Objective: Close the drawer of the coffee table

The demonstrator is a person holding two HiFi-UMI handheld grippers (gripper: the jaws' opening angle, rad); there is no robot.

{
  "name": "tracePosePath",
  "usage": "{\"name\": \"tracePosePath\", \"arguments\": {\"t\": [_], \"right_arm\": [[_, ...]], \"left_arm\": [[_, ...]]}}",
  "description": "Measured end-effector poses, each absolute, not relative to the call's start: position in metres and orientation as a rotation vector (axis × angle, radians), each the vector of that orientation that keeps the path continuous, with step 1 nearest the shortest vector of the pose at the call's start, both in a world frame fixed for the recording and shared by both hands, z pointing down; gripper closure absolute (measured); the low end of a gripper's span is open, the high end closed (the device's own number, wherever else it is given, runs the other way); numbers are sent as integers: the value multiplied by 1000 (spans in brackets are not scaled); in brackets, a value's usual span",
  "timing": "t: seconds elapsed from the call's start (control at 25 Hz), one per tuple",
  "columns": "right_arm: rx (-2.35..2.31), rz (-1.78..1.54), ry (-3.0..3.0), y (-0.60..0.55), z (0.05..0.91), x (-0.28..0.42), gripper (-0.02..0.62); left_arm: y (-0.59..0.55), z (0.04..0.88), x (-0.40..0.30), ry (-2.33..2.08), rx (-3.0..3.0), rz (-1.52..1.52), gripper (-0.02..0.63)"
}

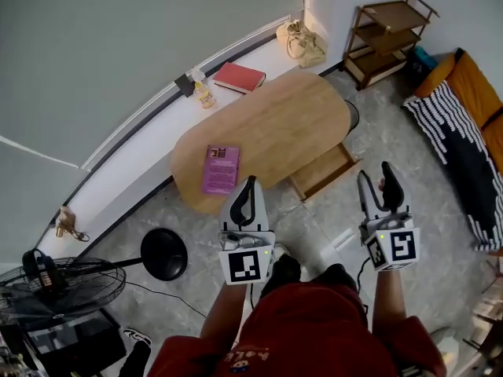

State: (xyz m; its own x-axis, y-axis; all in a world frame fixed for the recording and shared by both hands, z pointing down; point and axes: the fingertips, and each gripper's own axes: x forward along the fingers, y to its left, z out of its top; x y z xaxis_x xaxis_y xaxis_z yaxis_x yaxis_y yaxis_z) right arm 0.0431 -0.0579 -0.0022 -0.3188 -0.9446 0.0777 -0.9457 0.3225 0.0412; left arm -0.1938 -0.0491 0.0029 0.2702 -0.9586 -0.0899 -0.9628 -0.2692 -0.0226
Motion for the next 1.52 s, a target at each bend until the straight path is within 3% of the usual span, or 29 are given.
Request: {"name": "tracePosePath", "arguments": {"t": [0.44,0.88,1.16,1.52], "right_arm": [[1777,57,-2489,-70,21,62,373],[1685,138,-2564,-76,61,145,373],[1576,208,-2595,-70,118,178,370],[1517,270,-2575,-70,212,176,357]], "left_arm": [[-68,26,-171,1852,-2443,58,600],[-55,44,-81,1910,-2401,-9,600],[-39,94,-40,1989,-2397,-85,600],[-32,192,-38,2032,-2424,-226,599]]}}
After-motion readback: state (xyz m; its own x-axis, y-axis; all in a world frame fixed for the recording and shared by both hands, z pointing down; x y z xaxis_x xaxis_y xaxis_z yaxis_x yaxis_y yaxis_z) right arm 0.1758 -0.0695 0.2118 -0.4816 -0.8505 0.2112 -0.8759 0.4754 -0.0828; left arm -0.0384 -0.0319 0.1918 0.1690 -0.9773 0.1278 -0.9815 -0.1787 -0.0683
